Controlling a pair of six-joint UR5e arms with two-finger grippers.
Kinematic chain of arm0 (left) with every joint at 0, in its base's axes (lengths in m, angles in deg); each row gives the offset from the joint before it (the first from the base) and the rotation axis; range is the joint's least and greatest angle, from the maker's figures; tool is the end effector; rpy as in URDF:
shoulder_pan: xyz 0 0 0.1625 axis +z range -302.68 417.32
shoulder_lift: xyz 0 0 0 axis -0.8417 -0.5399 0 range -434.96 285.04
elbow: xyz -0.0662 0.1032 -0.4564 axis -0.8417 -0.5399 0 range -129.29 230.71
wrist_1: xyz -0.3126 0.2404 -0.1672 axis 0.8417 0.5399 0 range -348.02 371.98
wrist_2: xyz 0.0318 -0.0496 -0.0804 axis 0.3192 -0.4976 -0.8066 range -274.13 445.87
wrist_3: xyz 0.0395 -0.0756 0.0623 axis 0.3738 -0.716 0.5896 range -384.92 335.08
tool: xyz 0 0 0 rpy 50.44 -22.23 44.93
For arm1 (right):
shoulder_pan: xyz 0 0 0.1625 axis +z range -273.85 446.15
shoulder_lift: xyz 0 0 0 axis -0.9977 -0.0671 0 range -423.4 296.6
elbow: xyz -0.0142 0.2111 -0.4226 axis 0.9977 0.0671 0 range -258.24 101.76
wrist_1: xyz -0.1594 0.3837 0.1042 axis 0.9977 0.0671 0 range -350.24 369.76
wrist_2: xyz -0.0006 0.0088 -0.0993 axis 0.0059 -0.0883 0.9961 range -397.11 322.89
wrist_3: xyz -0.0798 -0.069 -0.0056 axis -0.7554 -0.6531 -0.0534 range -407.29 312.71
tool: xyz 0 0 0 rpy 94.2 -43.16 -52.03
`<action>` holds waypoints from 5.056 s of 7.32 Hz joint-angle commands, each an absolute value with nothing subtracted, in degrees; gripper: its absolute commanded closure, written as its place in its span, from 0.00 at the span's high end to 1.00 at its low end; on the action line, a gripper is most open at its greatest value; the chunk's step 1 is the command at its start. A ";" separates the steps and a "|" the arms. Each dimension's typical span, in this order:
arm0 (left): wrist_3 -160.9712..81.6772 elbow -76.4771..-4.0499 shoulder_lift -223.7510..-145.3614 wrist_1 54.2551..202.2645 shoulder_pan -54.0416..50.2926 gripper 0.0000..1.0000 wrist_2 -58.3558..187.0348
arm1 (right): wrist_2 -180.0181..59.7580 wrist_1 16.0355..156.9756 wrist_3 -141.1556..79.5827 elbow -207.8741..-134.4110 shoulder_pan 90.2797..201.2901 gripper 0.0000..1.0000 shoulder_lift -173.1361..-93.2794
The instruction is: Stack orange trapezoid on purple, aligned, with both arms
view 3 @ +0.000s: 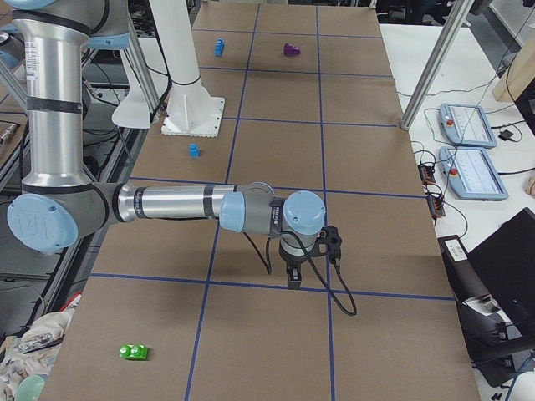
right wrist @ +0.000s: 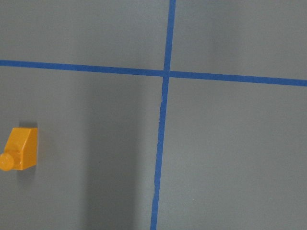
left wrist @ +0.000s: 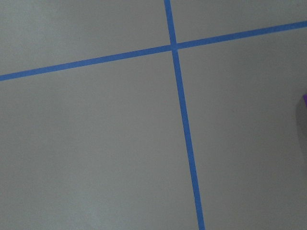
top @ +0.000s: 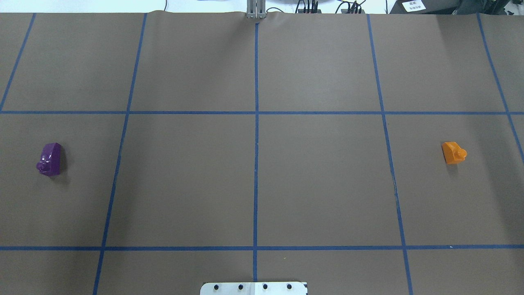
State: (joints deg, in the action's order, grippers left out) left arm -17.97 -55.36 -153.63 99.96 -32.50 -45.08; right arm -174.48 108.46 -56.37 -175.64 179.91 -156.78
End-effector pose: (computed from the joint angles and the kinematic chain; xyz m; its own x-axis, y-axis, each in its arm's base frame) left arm -0.0628 -0.4163 0.6672 0.7492 0.1539 -0.6442 -0.0943 0.9875 0.1262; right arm 0.0864 -0.4671 0.6851 0.6737 -0.0541 0.7370 0.0416 0.9985 0.0352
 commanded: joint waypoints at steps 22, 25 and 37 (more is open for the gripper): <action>-87.85 -47.37 -158.37 137.58 11.09 0.00 -29.77 | -178.61 108.37 -54.06 -178.25 180.02 1.00 -152.96; -84.62 -54.21 -161.77 131.01 11.09 0.00 -31.20 | -178.61 108.37 -54.14 -178.08 180.02 1.00 -153.05; -76.86 -18.48 -221.04 111.99 27.96 0.00 -17.14 | -178.70 108.46 -52.91 -176.67 178.44 1.00 -153.31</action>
